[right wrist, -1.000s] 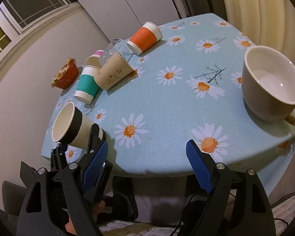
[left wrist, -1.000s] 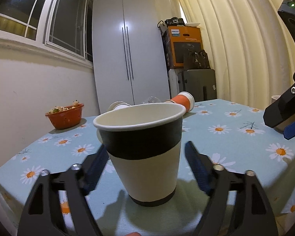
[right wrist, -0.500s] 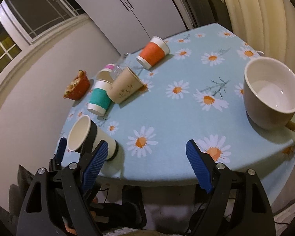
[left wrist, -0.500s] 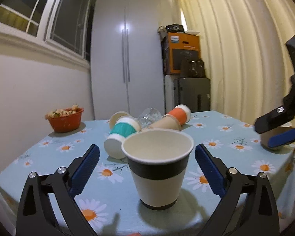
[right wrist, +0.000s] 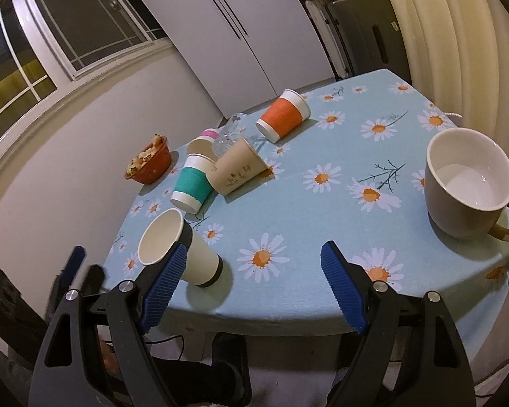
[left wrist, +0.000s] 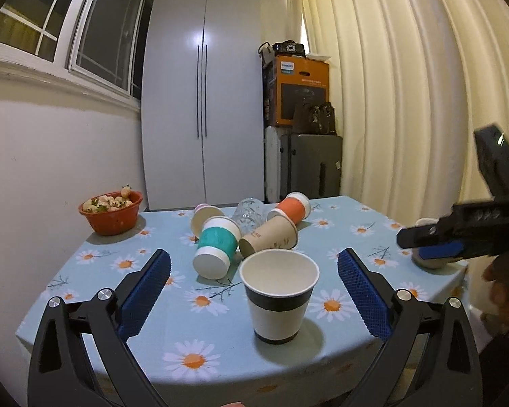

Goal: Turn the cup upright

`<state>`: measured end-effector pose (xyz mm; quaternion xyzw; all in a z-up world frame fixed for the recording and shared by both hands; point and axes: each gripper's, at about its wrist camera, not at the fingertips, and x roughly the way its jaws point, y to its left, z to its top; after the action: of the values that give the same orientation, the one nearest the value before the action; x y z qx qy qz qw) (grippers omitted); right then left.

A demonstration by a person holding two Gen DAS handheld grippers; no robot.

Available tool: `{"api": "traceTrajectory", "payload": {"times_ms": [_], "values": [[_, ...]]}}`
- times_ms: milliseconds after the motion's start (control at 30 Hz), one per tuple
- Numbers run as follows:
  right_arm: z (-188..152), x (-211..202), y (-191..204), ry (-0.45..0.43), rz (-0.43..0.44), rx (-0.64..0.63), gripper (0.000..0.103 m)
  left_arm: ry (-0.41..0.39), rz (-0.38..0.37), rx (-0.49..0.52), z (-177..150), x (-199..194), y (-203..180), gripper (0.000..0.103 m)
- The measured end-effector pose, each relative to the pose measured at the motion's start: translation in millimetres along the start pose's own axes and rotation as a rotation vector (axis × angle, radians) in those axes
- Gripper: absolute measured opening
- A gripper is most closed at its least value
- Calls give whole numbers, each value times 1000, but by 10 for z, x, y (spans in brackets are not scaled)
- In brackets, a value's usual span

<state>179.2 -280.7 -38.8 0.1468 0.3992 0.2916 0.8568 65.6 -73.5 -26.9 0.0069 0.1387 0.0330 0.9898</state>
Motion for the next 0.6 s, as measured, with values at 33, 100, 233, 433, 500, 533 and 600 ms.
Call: {"api": "traceTrajectory", "payload": {"times_ms": [33,100,233,433,500,533,600], "values": [[-13,-14,28,-5,-2,-12,81,5,-6,-5,41,-50,47,96],[-34,-44,69,-16,-12,-34,82,21,-29,-14,105,-128,129,96],[-92,-95,172,-38,-23,-75,84,42,-53,-21,220,-323,342,96],[-219,-147,445,-60,-61,-212,88,81,-56,-14,277,-554,545,96],[-261,-169,510,-68,-64,-244,88,92,-60,-19,280,-609,596,96],[-285,-178,549,-70,-64,-261,88,100,-61,-23,272,-640,628,96],[-321,-191,608,-74,-72,-291,90,108,-71,-29,247,-691,665,96]]}}
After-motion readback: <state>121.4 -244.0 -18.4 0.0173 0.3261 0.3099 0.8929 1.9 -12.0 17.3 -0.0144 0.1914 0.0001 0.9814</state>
